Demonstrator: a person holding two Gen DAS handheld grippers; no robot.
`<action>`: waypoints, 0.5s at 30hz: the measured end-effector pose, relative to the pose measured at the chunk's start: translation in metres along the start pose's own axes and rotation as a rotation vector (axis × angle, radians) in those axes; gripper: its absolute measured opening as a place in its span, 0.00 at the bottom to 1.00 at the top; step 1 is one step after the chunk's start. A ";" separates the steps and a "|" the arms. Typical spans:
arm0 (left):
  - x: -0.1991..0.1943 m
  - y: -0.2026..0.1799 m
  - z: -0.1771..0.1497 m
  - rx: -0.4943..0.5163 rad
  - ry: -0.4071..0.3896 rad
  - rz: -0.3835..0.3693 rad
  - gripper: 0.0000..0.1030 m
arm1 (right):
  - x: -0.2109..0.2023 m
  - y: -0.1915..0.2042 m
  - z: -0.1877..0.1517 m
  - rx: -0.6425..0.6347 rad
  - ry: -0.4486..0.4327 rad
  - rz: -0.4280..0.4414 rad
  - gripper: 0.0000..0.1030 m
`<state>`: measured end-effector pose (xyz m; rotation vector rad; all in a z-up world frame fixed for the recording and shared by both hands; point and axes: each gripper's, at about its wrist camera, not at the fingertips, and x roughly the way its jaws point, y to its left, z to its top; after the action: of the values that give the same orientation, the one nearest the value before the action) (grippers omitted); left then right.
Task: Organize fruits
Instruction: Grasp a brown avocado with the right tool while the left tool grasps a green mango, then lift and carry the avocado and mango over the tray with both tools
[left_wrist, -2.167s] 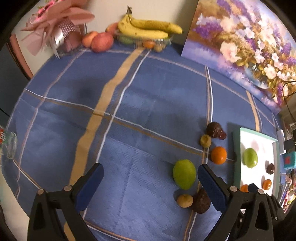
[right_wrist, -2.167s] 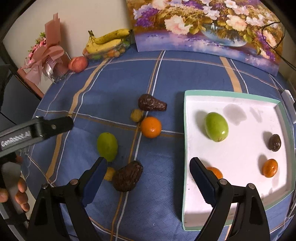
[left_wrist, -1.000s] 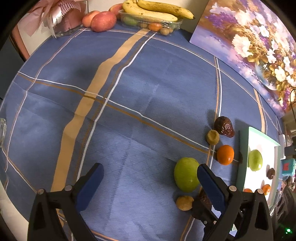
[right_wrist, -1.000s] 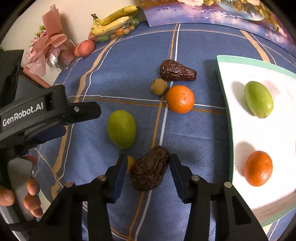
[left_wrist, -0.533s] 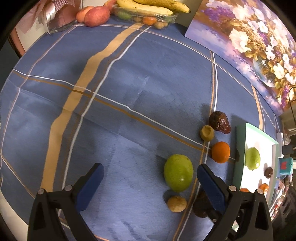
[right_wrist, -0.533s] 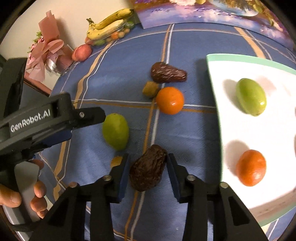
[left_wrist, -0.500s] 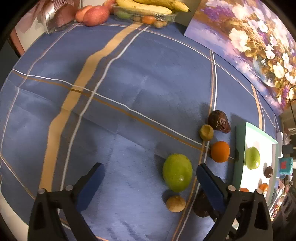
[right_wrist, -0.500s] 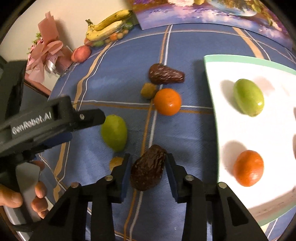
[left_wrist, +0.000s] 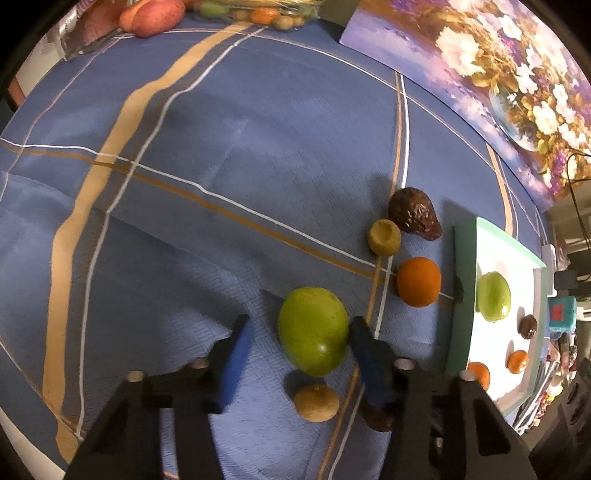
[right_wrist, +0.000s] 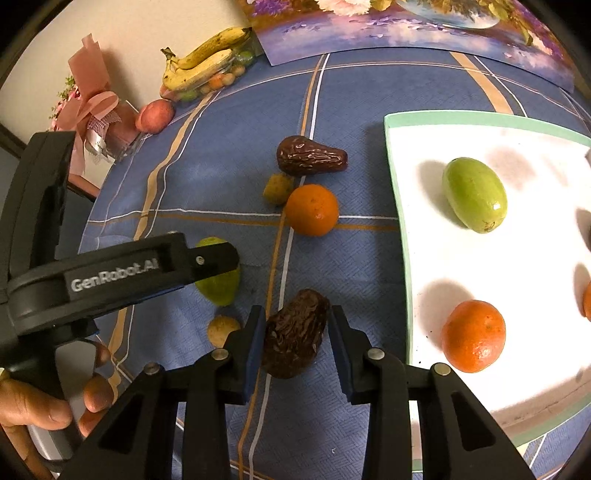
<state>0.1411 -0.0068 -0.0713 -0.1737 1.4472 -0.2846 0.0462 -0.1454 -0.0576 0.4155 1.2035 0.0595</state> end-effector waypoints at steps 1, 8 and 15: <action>0.001 -0.002 0.000 0.002 0.004 -0.012 0.40 | -0.001 -0.001 -0.001 -0.003 0.001 0.000 0.35; -0.006 0.010 0.001 -0.048 -0.027 0.026 0.40 | 0.006 0.005 0.000 -0.013 0.006 -0.007 0.35; -0.007 0.024 0.003 -0.095 -0.035 0.035 0.40 | 0.013 0.009 0.001 -0.012 0.014 -0.001 0.37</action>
<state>0.1457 0.0184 -0.0710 -0.2293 1.4288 -0.1835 0.0537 -0.1343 -0.0655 0.4043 1.2169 0.0691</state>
